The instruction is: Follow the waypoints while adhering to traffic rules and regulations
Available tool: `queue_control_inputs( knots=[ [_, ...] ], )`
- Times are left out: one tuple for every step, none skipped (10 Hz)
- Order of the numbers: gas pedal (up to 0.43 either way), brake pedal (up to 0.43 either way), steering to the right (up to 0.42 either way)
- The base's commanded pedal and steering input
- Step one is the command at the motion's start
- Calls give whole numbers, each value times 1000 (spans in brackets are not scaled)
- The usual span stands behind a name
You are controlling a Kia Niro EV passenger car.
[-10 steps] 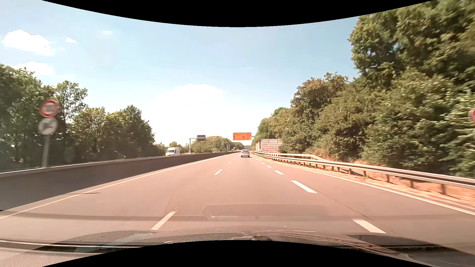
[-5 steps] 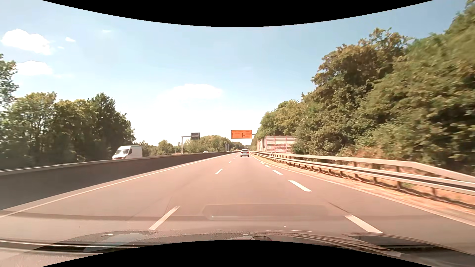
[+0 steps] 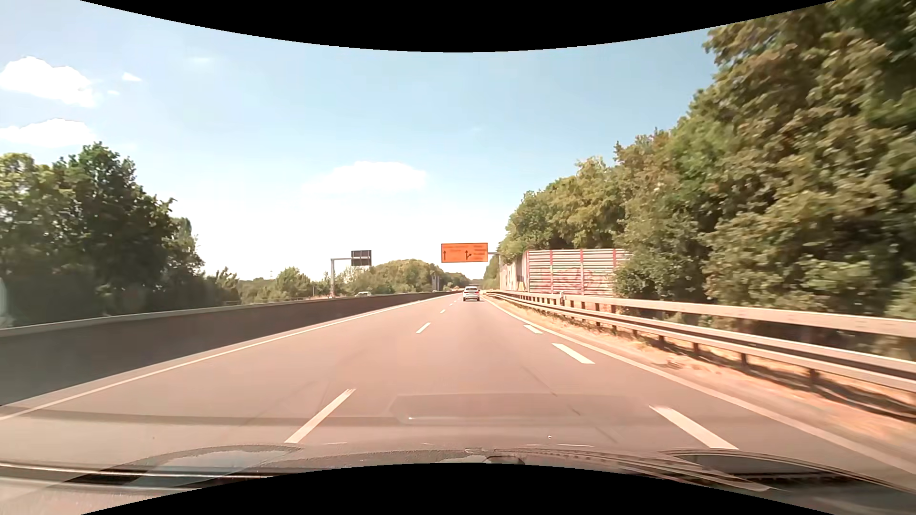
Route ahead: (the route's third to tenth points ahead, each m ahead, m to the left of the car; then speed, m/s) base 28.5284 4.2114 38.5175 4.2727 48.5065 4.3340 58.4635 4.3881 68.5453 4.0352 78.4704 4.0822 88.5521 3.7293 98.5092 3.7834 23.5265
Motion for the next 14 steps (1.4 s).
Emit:
queue_control_inputs(
  knots=[
    [240,0,-1],
    [248,0,-1],
    [248,0,-1],
    [268,0,-1],
    [287,0,-1],
    [299,0,-1],
    [319,0,-1],
    [339,0,-1],
    [358,0,-1],
    [358,0,-1],
    [370,0,-1],
    [370,0,-1],
    [370,0,-1],
    [370,0,-2]
  ],
)
